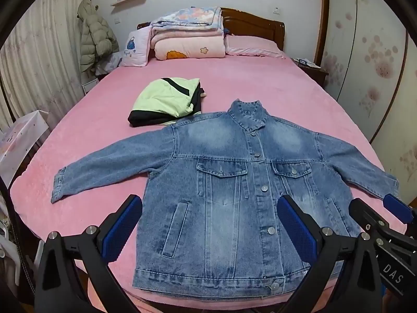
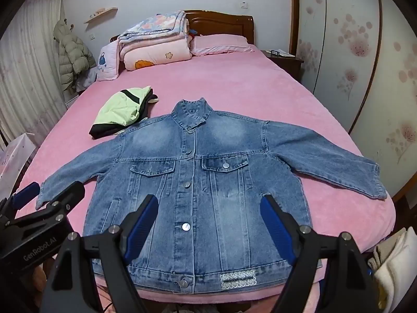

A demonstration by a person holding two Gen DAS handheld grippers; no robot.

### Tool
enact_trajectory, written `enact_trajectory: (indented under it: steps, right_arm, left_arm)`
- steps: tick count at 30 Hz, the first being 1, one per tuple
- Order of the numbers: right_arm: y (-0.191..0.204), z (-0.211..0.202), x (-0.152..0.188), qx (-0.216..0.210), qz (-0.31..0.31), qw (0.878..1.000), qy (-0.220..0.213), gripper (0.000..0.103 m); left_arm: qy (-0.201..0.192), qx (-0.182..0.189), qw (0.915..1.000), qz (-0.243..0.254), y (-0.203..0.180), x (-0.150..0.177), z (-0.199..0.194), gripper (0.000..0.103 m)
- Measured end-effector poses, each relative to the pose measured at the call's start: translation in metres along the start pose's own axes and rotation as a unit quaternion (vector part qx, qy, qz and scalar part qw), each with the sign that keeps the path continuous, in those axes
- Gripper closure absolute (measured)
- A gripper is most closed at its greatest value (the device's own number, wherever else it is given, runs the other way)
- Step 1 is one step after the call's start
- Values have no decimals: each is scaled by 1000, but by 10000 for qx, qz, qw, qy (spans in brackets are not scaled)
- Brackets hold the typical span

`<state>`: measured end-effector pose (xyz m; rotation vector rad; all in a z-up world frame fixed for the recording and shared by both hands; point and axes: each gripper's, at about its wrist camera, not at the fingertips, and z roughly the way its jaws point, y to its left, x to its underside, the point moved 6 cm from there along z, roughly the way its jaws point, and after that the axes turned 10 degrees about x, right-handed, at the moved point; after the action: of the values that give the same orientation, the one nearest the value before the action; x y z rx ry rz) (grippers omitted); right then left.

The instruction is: Fold large clothes

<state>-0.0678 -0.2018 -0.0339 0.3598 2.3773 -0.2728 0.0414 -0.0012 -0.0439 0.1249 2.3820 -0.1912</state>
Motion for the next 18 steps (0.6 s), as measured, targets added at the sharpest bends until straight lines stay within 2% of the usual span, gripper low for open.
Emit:
enact_trajectory:
  steps: [3,7,18]
  right_arm:
    - [3,2,3,50,-67,10000,11,22]
    - [5,1,3,49,-65,10000,38,22]
    - [4,-2,3,90,-89,9999,5,22]
  left_arm:
    - [-24,-55,10000,51,-2,2,0,0]
    - [5,-20,10000,65,-3,21,2,0]
    - [156,60,9999,-5,0,13,-1,0]
